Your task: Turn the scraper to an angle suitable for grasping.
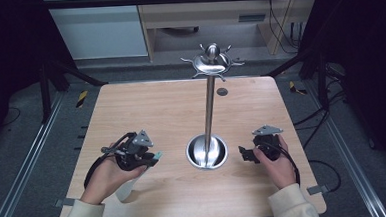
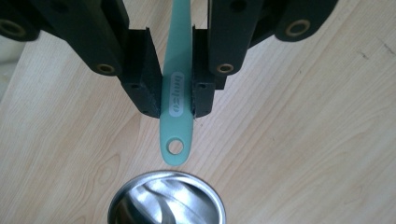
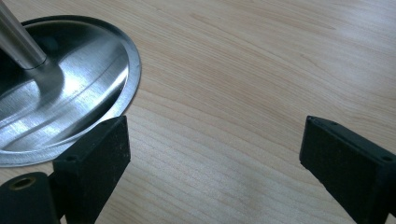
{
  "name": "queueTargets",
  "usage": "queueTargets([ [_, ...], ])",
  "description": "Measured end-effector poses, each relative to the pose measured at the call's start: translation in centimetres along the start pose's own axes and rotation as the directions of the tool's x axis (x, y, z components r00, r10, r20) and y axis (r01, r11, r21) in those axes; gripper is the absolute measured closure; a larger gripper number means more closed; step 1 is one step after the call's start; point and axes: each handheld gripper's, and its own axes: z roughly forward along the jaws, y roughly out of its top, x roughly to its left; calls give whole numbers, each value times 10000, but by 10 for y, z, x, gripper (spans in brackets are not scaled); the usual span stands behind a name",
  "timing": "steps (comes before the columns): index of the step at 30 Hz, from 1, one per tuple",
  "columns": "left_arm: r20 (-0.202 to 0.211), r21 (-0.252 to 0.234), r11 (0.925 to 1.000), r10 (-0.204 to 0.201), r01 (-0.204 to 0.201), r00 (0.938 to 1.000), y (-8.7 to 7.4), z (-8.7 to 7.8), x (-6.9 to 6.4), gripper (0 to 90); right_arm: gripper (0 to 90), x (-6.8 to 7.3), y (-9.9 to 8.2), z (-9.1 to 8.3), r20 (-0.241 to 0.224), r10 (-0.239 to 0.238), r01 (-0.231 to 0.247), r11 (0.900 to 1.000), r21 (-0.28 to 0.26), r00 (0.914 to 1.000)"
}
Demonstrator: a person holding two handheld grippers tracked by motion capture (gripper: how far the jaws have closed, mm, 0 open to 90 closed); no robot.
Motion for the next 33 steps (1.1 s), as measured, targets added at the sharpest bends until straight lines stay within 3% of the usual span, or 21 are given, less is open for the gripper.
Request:
queueTargets([
  [23, -359, -1119, 9937, 12, -53, 9994, 16, -29, -4, 740, 90, 0, 0, 0, 7, 13, -13, 10000, -24, 10000],
  [33, -307, -1501, 9887, -9, -37, 9995, 17, -36, -6, 740, 90, 0, 0, 1, 3, -11, 11, 10000, -18, 10000],
])
